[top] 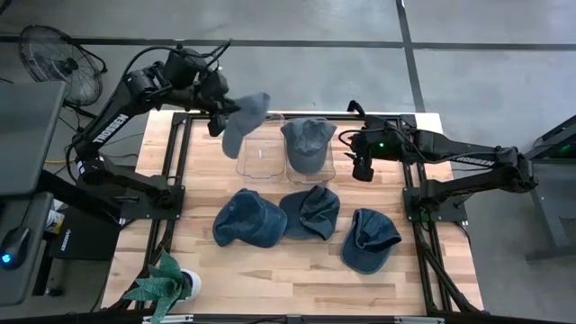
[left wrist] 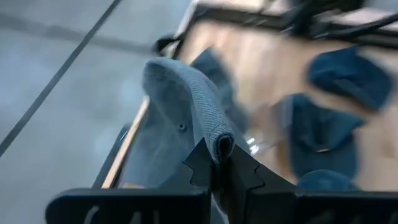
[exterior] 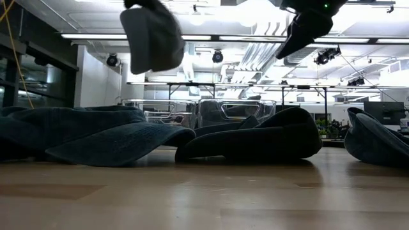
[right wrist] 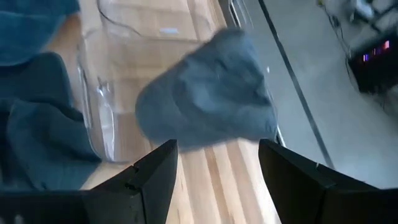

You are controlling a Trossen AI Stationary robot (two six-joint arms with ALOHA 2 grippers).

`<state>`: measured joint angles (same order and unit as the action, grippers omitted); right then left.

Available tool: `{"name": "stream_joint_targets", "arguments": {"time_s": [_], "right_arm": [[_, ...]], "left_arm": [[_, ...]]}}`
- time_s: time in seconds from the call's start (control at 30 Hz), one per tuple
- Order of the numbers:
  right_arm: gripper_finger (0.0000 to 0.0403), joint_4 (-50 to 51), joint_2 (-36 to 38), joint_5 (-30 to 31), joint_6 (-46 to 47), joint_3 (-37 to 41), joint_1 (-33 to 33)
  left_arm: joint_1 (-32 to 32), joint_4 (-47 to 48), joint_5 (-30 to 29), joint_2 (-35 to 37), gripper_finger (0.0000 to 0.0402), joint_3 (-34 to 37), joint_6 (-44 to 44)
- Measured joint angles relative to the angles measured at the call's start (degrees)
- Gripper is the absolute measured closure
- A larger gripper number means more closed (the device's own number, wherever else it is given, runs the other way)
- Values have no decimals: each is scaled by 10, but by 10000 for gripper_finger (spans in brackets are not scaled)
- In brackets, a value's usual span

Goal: Pick & Place hat
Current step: Put the gray cap into the right transparent bin

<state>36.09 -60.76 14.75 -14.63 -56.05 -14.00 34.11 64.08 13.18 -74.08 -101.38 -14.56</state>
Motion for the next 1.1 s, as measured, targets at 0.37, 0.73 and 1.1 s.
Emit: {"name": "stream_joint_targets", "arguments": {"time_s": [0.37, 0.73, 1.1], "right_arm": [[182, -121, 0, -101, -60, 0, -10], [182, -251, 0, -275, -107, 0, -77], [182, -332, 0, -467, -66, 0, -177]], "left_arm": [[0, -114, 226, -11, 394, 0, -47], [0, -131, 362, -73, 394, 0, -82], [-22, -195, 450, -127, 394, 0, -92]]}}
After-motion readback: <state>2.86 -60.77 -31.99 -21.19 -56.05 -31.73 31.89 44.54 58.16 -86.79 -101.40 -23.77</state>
